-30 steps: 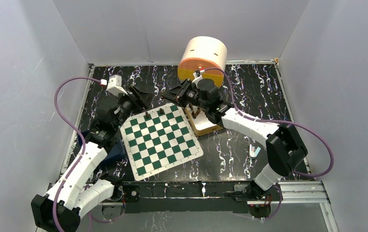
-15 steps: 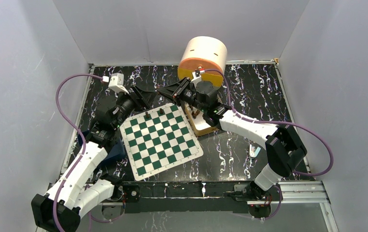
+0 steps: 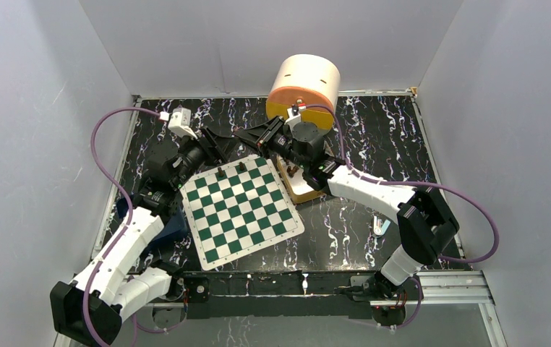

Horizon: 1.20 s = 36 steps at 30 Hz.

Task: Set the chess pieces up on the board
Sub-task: Place the chess piece on the chessboard.

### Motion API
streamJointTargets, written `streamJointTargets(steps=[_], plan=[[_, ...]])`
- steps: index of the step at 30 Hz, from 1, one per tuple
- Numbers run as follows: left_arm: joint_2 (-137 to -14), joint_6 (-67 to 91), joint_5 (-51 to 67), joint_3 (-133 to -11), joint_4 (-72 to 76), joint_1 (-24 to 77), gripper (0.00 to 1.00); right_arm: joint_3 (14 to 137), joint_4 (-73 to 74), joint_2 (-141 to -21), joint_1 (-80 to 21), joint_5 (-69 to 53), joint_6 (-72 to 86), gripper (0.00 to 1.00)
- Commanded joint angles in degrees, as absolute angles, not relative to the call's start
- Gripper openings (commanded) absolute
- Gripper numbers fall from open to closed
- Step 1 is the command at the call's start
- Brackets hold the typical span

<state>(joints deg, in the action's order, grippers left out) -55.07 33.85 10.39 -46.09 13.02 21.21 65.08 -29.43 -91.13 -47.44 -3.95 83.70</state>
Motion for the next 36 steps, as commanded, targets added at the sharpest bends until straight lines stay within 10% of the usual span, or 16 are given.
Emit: streamJointTargets(steps=[1,23,31,36], plan=[[-55.00,32.72,10.40,-47.31,16.03,21.55,0.54,66.73,-34.02,-90.64,-48.38,-3.01,83.68,0.18],[-53.62,30.33,10.75,-46.27,18.37,21.46,0.15,64.37,-33.93,-90.78,-49.85,-4.45,83.31,0.18],[-52.65,28.58,10.71,-45.32,15.83,21.53,0.47,64.53,-35.74,-91.90,-49.91,-4.52,85.51,0.17],[-52.89,27.48,11.42,-46.07,15.16,21.49,0.49,65.20,-35.86,-91.89,-49.84,-4.59,85.87,0.17]])
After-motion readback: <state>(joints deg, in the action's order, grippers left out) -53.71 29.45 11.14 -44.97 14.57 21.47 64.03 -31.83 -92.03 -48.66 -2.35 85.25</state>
